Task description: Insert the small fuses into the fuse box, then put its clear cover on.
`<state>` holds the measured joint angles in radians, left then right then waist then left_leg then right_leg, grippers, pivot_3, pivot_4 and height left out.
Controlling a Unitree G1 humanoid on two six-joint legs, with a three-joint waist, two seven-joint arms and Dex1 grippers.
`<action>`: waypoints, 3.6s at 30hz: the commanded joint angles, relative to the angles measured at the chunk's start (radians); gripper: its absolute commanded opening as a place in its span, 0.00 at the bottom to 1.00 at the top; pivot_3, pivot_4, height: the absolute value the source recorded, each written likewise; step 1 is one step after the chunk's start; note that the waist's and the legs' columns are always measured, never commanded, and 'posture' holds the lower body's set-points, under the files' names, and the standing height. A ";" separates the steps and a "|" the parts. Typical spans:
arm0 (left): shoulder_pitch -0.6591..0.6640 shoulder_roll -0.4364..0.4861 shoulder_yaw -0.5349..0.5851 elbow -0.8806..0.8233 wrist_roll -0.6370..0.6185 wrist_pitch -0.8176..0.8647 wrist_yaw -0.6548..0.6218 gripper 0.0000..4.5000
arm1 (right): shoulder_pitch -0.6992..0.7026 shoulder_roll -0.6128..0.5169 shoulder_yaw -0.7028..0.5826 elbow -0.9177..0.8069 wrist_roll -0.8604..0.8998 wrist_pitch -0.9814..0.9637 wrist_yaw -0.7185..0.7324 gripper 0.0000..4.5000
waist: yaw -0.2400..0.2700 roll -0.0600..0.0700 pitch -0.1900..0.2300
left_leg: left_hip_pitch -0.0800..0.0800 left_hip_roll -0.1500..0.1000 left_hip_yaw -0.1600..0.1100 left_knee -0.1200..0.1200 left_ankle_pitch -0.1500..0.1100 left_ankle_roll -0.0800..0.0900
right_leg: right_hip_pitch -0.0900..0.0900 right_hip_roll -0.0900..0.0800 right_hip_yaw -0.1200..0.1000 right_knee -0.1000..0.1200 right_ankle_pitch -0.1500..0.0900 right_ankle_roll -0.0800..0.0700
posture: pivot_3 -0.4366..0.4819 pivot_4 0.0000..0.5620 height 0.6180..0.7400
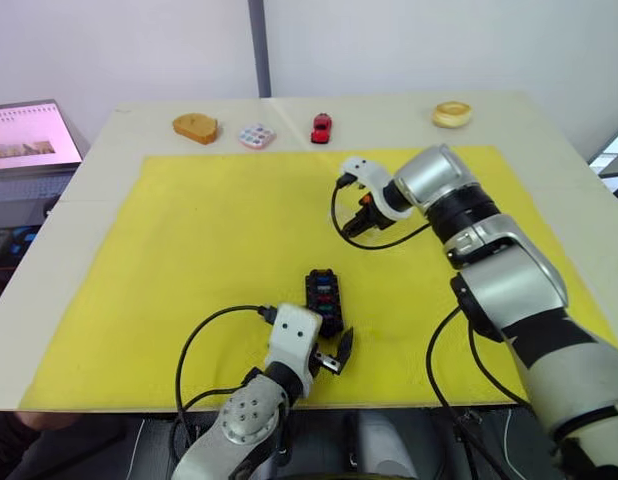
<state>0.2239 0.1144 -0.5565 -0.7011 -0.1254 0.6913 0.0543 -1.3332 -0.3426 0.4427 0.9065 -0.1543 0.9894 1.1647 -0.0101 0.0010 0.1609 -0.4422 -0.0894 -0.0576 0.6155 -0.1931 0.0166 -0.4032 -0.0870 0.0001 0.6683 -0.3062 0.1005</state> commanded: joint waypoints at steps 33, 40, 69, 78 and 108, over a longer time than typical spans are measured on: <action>0.072 0.277 0.352 -0.011 -0.165 -0.006 -0.319 0.69 | 0.176 -0.225 -0.028 -0.427 0.099 0.058 0.016 0.37 | -0.009 0.001 -0.001 | 0.000 0.001 0.000 -0.001 0.000 0.000 | 0.000 0.001 0.000 -0.001 0.000 0.000 | 0.48 0.27 1.00; 0.122 0.288 0.383 -0.018 -0.097 -0.146 -0.309 0.98 | 0.191 -0.247 -0.019 -0.472 0.128 0.079 0.012 0.37 | -0.008 0.001 -0.001 | 0.000 0.001 0.000 -0.001 0.000 0.000 | -0.001 0.001 0.000 -0.001 0.000 0.000 | 0.48 0.27 1.00; -0.020 0.281 0.314 0.120 -0.030 -0.307 -0.456 0.99 | 0.232 -0.262 -0.010 -0.560 0.183 0.141 -0.028 0.37 | 0.002 0.001 -0.001 | 0.000 0.000 0.000 0.000 0.000 0.001 | 0.000 0.000 0.000 -0.001 0.000 0.000 | 0.48 0.27 1.00; -0.099 0.203 0.284 0.222 -0.007 -0.343 -0.449 0.99 | 0.248 -0.267 -0.006 -0.593 0.200 0.165 -0.046 0.37 | 0.004 0.001 -0.001 | 0.000 0.000 0.000 0.001 0.000 0.001 | 0.001 0.000 0.000 -0.001 0.000 0.000 | 0.48 0.27 1.00; -0.416 0.495 0.276 0.430 -0.196 -0.369 -1.080 0.56 | 0.385 -0.534 -0.119 -0.893 0.280 -0.322 0.157 0.37 | 0.016 0.001 0.000 | 0.000 0.001 0.000 0.002 -0.001 0.002 | 0.002 0.000 -0.001 -0.002 0.000 0.000 | 0.48 0.27 1.00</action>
<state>-0.1802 0.6085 -0.2476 -0.2855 -0.3226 0.3488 -0.9658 -0.9383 -0.8714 0.3625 0.0757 0.1057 0.6686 1.3179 0.0059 0.0018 0.1605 -0.4419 -0.0887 -0.0581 0.6176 -0.1939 0.0184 -0.4010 -0.0870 -0.0012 0.6665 -0.3061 0.1005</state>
